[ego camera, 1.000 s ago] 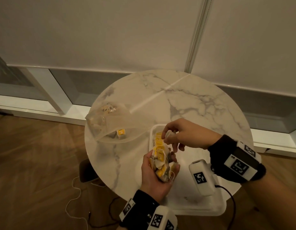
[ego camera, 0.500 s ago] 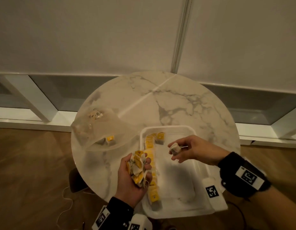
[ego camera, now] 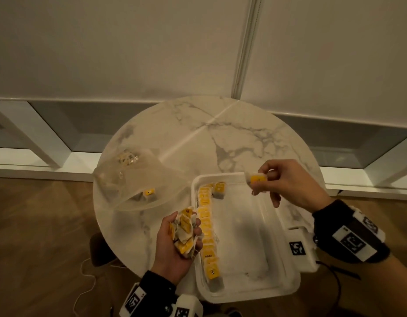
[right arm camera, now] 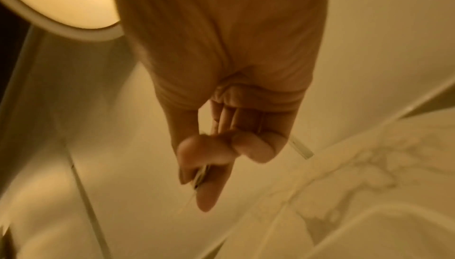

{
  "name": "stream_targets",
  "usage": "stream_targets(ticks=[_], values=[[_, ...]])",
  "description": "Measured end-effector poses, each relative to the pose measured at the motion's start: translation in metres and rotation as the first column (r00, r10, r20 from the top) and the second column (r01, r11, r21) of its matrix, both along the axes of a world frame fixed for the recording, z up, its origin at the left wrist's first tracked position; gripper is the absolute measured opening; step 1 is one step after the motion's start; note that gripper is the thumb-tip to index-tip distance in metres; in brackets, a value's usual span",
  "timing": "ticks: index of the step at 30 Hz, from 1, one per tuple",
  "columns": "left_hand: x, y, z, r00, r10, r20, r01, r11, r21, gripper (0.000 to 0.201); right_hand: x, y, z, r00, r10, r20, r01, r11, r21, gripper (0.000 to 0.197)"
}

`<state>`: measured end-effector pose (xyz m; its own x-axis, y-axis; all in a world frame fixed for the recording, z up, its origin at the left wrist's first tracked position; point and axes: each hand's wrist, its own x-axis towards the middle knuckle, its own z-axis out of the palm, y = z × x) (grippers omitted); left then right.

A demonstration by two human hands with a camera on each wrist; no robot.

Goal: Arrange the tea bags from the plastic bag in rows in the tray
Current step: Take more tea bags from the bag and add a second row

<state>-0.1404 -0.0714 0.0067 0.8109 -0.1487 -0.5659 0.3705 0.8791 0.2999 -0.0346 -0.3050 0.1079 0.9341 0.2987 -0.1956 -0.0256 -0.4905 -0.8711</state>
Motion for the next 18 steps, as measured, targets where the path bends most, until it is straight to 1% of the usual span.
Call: stream_targets(ticks=[1,2,3,4,5,6,7,8,9,10,12,13,15,16,17,18], values=[[0.0,0.0,-0.001,1.0,-0.001,-0.001,0.001,1.0,-0.006,0.034,0.001,0.0,0.001,1.0,-0.021,0.004,0.021,0.999,0.042,0.017],[0.0,0.0,-0.002,1.0,-0.002,-0.002,0.002,1.0,-0.01,0.034,0.001,0.001,-0.003,1.0,-0.024,-0.004,0.024,0.998,0.05,0.016],[0.001,-0.001,-0.003,1.0,-0.005,-0.003,0.005,1.0,-0.008,0.035,-0.001,0.004,-0.011,1.0,-0.001,-0.022,0.002,1.0,0.007,0.017],[0.002,-0.001,-0.004,1.0,-0.012,-0.002,0.012,1.0,0.0,0.035,-0.005,0.009,-0.023,0.997,0.062,-0.045,-0.066,0.993,-0.1,0.018],[0.003,-0.001,-0.005,1.0,-0.023,0.0,0.023,1.0,0.012,0.034,-0.01,0.014,-0.037,0.985,0.151,-0.086,-0.168,0.958,-0.234,0.02],[0.004,-0.001,-0.005,0.999,-0.037,0.004,0.037,0.999,0.026,0.032,-0.016,0.019,-0.05,0.963,0.23,-0.141,-0.265,0.903,-0.338,0.02],[0.005,0.0,-0.006,0.999,-0.052,0.004,0.051,0.998,0.044,0.032,-0.021,0.022,-0.061,0.944,0.277,-0.181,-0.328,0.856,-0.399,0.019],[0.006,0.002,-0.007,0.998,-0.063,0.002,0.063,0.996,0.062,0.032,-0.023,0.024,-0.065,0.936,0.29,-0.199,-0.347,0.851,-0.394,0.017],[0.006,0.004,-0.008,0.997,-0.071,-0.002,0.071,0.995,0.077,0.033,-0.022,0.023,-0.066,0.941,0.271,-0.204,-0.327,0.887,-0.327,0.017],[0.006,0.006,-0.009,0.997,-0.073,-0.005,0.073,0.994,0.085,0.034,-0.02,0.022,-0.064,0.954,0.236,-0.184,-0.275,0.934,-0.227,0.017],[0.005,0.009,-0.01,0.998,-0.069,-0.007,0.07,0.994,0.085,0.034,-0.014,0.019,-0.054,0.984,0.133,-0.117,-0.136,0.99,-0.021,0.016],[0.005,0.009,-0.01,0.998,-0.068,-0.007,0.068,0.994,0.083,0.034,-0.011,0.017,-0.051,0.99,0.084,-0.111,-0.075,0.994,0.08,0.014],[0.004,0.01,-0.011,0.997,-0.075,-0.013,0.076,0.993,0.093,0.034,-0.009,0.017,-0.051,0.975,0.061,-0.214,-0.005,0.968,0.252,0.016],[0.004,0.009,-0.012,0.997,-0.082,-0.016,0.083,0.991,0.101,0.033,-0.009,0.018,-0.055,0.956,0.084,-0.282,-0.001,0.96,0.281,0.016],[0.004,0.009,-0.013,0.996,-0.09,-0.018,0.092,0.991,0.101,0.032,-0.009,0.018,-0.063,0.939,0.11,-0.325,-0.032,0.971,0.236,0.015],[0.003,0.009,-0.013,0.995,-0.099,-0.021,0.1,0.99,0.095,0.032,-0.01,0.019,-0.069,0.934,0.132,-0.333,-0.098,0.988,0.116,0.011]])
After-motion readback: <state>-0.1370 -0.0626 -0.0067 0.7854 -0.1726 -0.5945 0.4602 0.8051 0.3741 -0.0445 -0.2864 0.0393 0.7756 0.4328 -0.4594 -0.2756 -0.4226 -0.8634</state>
